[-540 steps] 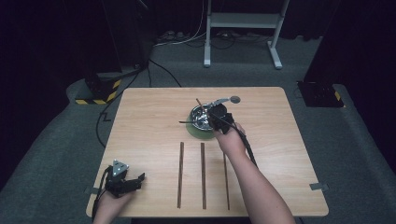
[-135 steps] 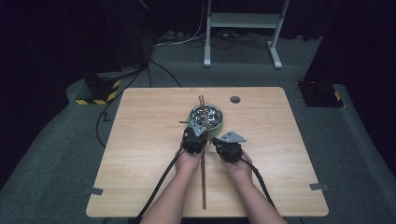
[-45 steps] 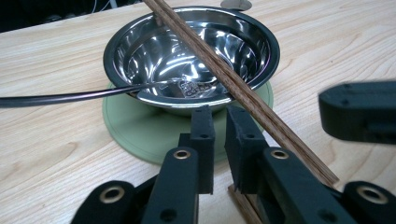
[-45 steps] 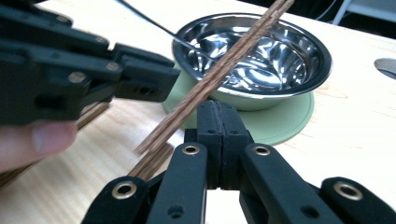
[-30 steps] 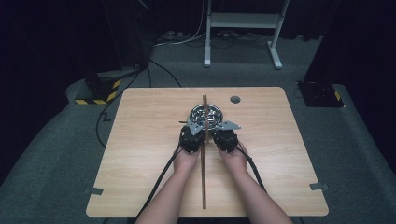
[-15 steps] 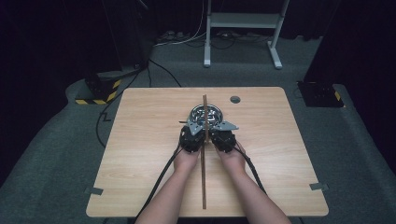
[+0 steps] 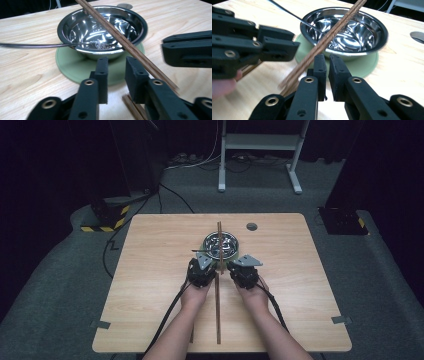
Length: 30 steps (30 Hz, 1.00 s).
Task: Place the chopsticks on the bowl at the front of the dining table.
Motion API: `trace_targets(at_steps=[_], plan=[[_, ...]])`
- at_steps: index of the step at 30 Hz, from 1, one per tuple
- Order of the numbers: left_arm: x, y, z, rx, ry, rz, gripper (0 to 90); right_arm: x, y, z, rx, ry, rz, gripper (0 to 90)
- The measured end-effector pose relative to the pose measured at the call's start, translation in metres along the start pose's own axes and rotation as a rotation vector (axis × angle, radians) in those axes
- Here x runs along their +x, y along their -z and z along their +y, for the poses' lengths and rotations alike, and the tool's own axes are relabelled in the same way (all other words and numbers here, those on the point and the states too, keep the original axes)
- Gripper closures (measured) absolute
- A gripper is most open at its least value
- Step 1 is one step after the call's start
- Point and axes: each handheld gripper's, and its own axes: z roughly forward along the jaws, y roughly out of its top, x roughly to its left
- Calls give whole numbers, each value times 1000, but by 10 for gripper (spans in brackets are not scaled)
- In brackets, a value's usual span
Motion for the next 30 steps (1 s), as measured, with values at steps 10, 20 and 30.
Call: trace_targets(at_steps=[10,20,30], plan=[[-29,34,-18,24,-82,-15,562,6,33,-29,-54,35,-65,827],[-35,32,-21,37,-97,-19,821,9,33,-31,-71,59,-60,830],[-36,25,-15,27,-101,-16,811,9,32,-32,-68,51,-51,830]])
